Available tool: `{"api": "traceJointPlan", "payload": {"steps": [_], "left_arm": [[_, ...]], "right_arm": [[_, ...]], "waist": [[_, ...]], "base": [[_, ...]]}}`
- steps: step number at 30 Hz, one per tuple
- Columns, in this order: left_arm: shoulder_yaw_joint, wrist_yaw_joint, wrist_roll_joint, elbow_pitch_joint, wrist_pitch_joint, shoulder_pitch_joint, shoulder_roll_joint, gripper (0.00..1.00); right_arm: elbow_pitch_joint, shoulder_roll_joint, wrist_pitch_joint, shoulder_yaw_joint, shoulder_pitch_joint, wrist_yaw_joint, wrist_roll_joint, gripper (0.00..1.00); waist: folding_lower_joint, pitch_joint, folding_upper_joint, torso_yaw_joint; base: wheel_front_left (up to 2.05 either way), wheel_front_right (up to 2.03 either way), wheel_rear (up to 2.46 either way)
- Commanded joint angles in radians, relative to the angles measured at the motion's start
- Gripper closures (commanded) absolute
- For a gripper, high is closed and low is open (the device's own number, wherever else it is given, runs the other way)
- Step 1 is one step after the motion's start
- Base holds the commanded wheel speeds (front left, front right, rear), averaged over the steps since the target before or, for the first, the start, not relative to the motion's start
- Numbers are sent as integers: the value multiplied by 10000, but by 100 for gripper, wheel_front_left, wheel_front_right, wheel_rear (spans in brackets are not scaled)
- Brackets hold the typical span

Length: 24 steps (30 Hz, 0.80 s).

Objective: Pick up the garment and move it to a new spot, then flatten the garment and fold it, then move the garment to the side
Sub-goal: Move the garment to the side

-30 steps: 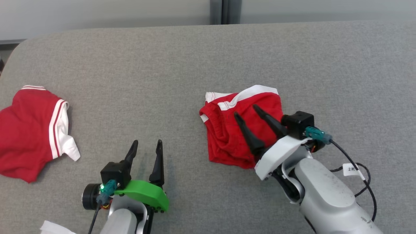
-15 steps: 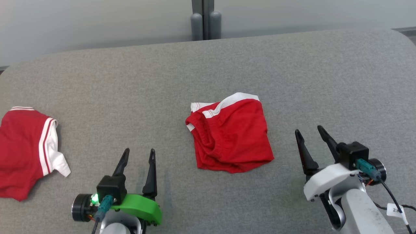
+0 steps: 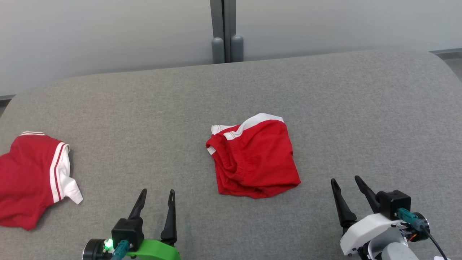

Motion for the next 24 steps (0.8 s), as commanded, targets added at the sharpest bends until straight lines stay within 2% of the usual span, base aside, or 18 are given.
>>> {"api": "traceJointPlan", "payload": {"steps": [1,9,18,24], "left_arm": [[4,25,-20,-45,-6,89,41,0],[-181,35,-119,-147,-4,-516,39,0],[-594,-40,-307,-193,-6,-1355,39,0],[-819,-57,-420,-220,-6,-1726,39,0]], "right_arm": [[-17,-26,-44,36,47,-8,36,0],[138,-26,-44,625,-892,-8,69,0],[334,-33,-43,1463,-2990,-9,107,0],[890,-31,-43,1042,-3481,-8,-156,0]], "waist": [[0,67,0,9],[0,827,0,227],[0,2033,0,830],[0,2518,0,1266]], "base": [[0,0,0],[0,0,0],[0,0,0],[0,0,0]]}}
